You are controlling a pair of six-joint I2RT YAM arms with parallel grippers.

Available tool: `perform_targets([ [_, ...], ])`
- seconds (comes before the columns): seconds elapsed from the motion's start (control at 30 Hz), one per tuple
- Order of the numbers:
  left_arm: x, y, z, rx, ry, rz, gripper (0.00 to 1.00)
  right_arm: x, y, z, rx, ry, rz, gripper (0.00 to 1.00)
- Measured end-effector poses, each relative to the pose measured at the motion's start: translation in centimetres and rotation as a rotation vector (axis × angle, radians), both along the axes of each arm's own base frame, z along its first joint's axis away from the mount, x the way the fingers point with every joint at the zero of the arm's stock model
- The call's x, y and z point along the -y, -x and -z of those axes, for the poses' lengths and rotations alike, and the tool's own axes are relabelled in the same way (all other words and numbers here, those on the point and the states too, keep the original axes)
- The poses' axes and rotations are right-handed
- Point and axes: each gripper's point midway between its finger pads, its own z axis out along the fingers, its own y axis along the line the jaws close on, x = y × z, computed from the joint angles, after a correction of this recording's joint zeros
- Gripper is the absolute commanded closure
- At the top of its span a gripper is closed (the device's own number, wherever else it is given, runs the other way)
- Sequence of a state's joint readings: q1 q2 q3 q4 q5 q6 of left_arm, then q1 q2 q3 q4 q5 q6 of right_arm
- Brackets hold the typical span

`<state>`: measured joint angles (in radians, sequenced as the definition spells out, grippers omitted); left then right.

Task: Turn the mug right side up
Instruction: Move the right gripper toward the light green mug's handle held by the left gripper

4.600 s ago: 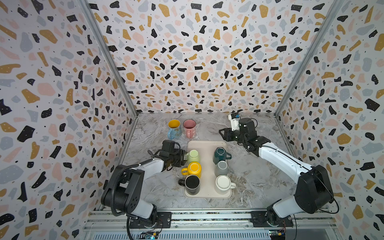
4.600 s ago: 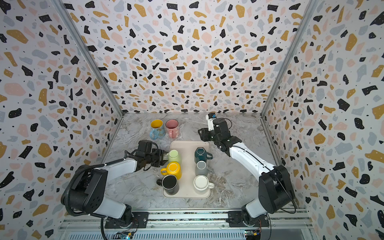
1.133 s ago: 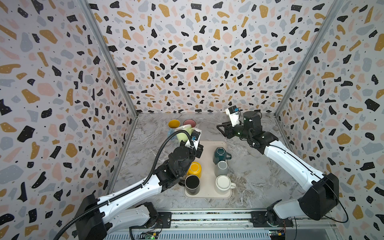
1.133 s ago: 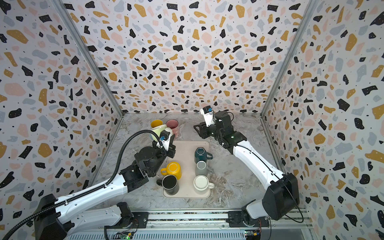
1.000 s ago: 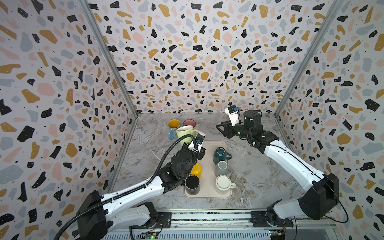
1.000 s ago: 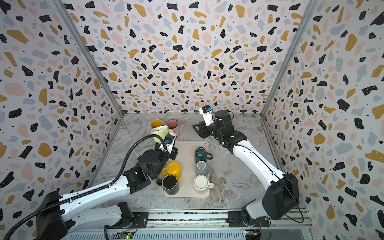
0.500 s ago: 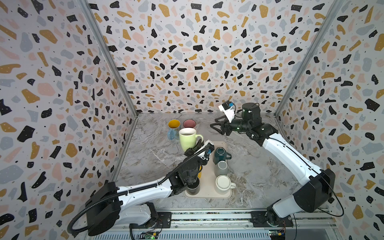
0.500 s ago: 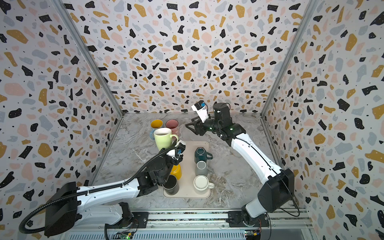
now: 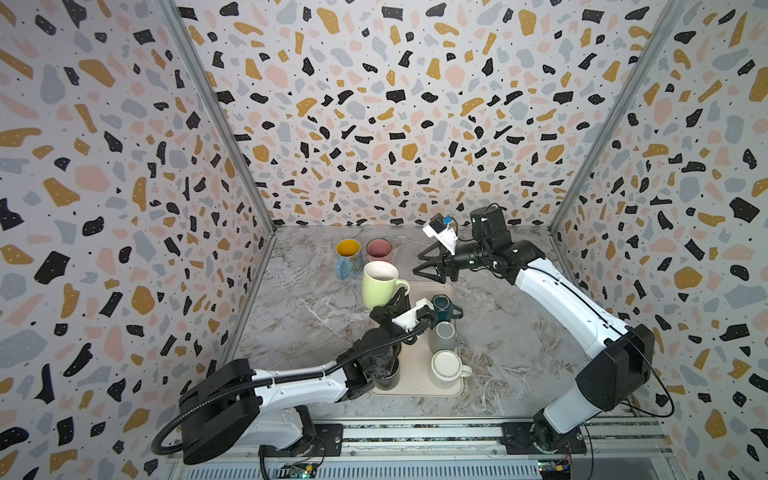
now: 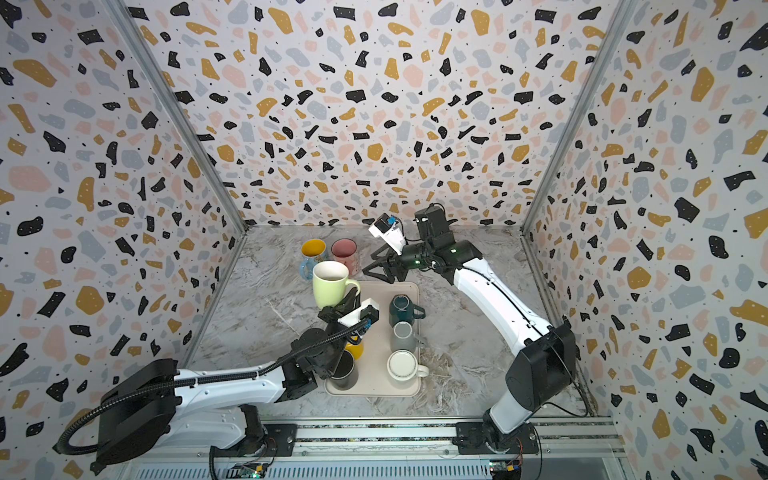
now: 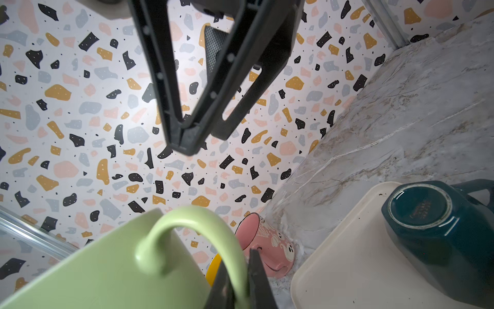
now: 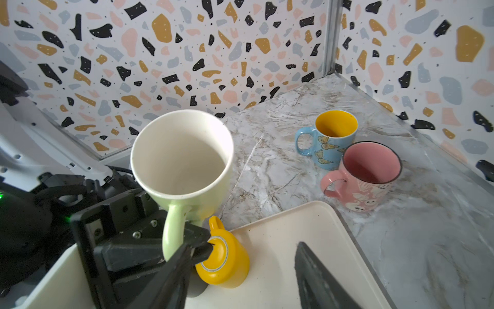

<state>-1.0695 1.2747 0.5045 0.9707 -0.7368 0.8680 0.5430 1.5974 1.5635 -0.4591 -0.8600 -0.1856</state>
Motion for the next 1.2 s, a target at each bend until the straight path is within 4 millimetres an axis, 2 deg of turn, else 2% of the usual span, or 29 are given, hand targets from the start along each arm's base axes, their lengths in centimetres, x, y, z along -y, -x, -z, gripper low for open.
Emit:
perform_targets([
  [0.3, 0.5, 0.5, 0.9, 0.026, -0.062, 0.038, 1.00, -1.2, 3.1, 1.0, -0.006, 0.033, -0.120, 0.38],
  [0.73, 1.1, 0.8, 0.8, 0.041, -0.082, 0.076, 1.00, -1.9, 3.6, 3.5, -0.063, 0.085, -0.168, 0.47],
  [1.2, 1.4, 1.0, 0.7, 0.046, -0.085, 0.091, 1.00, -2.7, 4.1, 3.9, -0.078, 0.086, -0.193, 0.58],
])
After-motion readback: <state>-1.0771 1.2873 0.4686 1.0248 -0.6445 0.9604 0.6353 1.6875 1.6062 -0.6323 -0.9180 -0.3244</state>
